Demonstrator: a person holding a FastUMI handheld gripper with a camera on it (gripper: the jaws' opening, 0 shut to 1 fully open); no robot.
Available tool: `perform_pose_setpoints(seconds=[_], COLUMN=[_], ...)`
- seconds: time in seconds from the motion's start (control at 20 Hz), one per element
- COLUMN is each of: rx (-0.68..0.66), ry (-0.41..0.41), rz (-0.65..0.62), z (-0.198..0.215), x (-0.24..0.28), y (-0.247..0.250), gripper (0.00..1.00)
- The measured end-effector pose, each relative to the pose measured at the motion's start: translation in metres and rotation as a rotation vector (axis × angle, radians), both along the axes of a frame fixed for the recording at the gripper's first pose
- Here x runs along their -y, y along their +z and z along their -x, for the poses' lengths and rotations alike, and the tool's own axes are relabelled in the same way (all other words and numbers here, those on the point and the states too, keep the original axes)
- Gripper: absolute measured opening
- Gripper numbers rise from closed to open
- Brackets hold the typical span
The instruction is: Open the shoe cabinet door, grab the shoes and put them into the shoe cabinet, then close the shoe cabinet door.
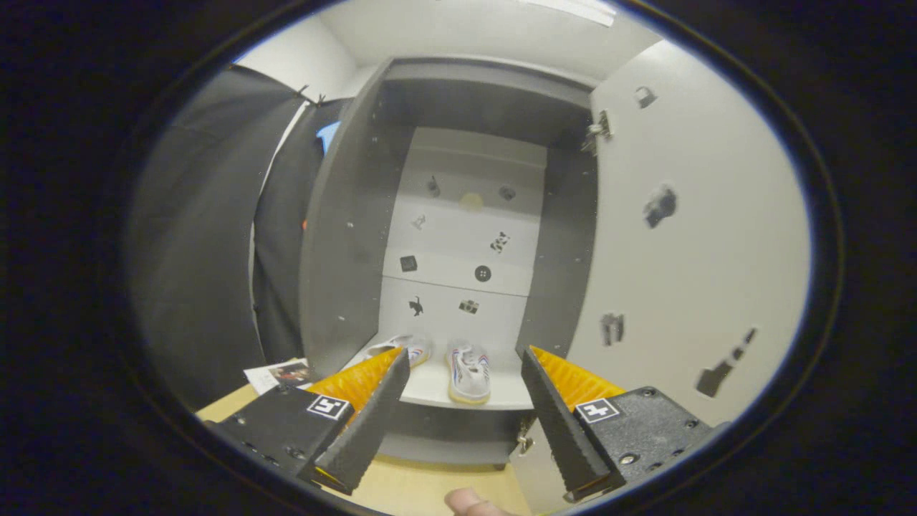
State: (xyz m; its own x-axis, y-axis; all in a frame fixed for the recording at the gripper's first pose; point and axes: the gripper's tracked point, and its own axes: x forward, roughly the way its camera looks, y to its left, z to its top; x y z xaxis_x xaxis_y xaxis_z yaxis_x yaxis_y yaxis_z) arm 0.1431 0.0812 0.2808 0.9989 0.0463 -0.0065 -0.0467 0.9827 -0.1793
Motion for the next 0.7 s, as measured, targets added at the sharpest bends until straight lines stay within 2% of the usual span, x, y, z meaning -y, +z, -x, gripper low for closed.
perform_pose_setpoints(seconds=[0.25, 0.4, 0.55, 0.7], rx=[0.084, 0.126, 0.1, 0.114], ry=[-0.012, 0.008, 0.045, 0.017], rz=[0.003, -0.004, -0.082, -0.071], z=[0.118, 0.172, 0.216, 0.239], x=[0.034, 0.06, 0.091, 0.14], y=[0.054, 0.082, 0.095, 0.104], gripper=[1.0, 1.0, 1.0, 1.0])
